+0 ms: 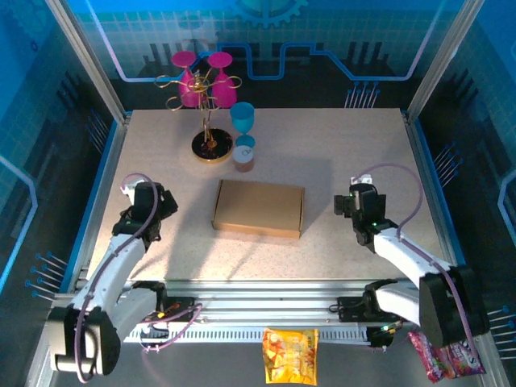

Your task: Fold the paper box

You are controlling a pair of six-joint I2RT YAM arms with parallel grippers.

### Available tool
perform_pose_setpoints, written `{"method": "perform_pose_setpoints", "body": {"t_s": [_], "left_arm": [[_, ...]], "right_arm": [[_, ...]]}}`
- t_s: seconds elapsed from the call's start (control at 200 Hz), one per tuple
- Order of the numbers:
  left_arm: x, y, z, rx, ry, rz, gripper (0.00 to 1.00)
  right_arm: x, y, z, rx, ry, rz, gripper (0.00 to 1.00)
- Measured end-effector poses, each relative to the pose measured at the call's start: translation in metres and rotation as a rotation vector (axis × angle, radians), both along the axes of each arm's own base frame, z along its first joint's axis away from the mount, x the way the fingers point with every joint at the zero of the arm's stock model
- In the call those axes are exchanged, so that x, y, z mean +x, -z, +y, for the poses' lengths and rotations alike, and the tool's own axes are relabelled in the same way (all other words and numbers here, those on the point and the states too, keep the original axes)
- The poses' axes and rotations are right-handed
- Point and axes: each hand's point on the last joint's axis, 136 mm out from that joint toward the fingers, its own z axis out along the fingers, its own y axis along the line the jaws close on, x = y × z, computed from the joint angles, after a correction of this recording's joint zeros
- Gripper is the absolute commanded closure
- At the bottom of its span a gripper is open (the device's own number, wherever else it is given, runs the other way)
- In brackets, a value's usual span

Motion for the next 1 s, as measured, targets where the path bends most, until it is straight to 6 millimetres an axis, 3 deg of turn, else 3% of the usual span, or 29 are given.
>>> {"method": "perform_pose_setpoints", "body": {"t_s": [0.24, 0.38, 0.52, 0.65, 0.755, 1.001], "left_arm": [[0.023, 0.042, -0.013, 0.014, 0.149, -0.03, 0.01], [0.051, 0.051, -0.021, 0.014, 0.234, -0.064, 0.01], [0.083, 0.047, -0.029, 0.009, 0.301, -0.165, 0.01], [0.106, 0.044, -0.041, 0.038, 0.38, -0.269, 0.01], [0.104, 0.048, -0.048, 0.048, 0.399, -0.297, 0.01], [0.111, 0.029, -0.044, 0.076, 0.381, -0.383, 0.01]], "right_arm": [[0.038, 0.006, 0.027, 0.017, -0.15, -0.1, 0.0], [0.052, 0.01, 0.032, 0.027, -0.218, -0.125, 0.0], [0.064, 0.007, 0.016, 0.066, -0.21, -0.213, 0.0], [0.055, 0.023, 0.013, 0.083, -0.218, -0.206, 0.0], [0.057, 0.019, 0.01, 0.088, -0.197, -0.228, 0.0], [0.06, 0.013, 0.004, 0.081, -0.157, -0.26, 0.0]]}}
